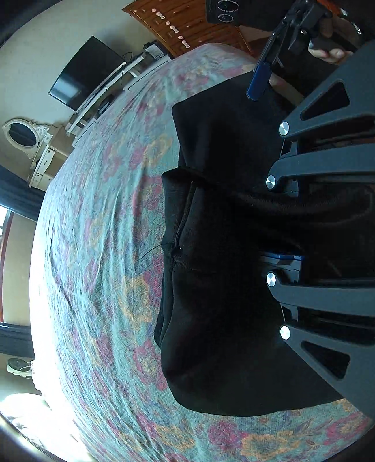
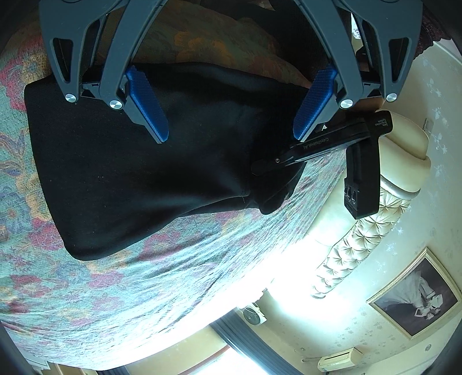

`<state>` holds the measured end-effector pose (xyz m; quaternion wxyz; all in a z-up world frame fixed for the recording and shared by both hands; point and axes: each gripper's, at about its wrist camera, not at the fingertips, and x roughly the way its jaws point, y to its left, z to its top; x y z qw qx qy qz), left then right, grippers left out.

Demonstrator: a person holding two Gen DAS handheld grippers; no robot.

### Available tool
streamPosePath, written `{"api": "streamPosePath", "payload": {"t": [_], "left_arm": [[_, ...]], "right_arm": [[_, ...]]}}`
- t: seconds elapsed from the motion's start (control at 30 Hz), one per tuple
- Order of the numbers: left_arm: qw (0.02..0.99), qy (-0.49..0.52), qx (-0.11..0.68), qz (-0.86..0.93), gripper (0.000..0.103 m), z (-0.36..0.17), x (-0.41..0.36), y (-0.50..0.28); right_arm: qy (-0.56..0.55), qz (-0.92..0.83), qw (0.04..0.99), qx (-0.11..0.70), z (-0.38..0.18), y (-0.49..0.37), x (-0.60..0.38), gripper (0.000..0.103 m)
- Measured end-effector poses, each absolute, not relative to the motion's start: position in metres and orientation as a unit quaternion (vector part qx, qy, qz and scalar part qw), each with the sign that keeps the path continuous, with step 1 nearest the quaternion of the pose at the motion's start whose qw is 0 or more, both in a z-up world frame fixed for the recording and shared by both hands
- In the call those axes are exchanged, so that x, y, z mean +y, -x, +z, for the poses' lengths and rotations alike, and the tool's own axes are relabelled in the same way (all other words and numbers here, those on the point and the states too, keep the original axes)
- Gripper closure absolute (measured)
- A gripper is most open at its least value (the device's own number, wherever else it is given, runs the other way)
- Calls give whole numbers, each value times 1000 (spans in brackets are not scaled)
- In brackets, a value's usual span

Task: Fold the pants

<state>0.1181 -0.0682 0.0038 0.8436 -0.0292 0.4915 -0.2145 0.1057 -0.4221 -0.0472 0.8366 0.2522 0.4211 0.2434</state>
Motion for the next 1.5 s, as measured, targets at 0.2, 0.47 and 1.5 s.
{"api": "streamPosePath", "payload": {"t": [0.2, 0.47, 1.5], "left_arm": [[845, 77, 479, -227, 43, 14, -65, -108], [920, 69, 349, -164, 17, 84, -18, -69], [846, 346, 399, -76, 16, -27, 120, -61]], "right_arm": [[-255, 247, 832, 426, -48, -105, -420, 15], [-292, 266, 807, 439, -52, -113, -423, 15], [-296, 324, 703, 559, -94, -184, -331, 89]]}}
